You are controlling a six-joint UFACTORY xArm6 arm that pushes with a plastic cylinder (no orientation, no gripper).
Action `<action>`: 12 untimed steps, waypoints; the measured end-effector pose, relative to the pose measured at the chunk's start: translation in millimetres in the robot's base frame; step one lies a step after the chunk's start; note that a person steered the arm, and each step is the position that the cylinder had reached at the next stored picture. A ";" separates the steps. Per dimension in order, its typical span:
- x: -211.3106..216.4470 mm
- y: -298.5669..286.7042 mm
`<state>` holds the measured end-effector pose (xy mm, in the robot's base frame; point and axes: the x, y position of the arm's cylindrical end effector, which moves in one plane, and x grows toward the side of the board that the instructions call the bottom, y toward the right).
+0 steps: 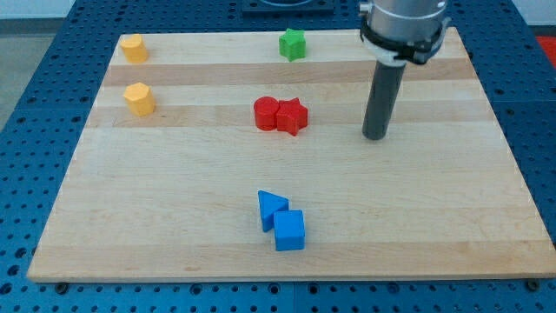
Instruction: Push the blue triangle towards the center left of the board
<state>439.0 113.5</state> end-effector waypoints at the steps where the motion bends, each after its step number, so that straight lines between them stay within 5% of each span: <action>1: 28.6 -9.2; 5: 93.4 -34.4; 12: 107.8 -92.4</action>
<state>546.8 21.1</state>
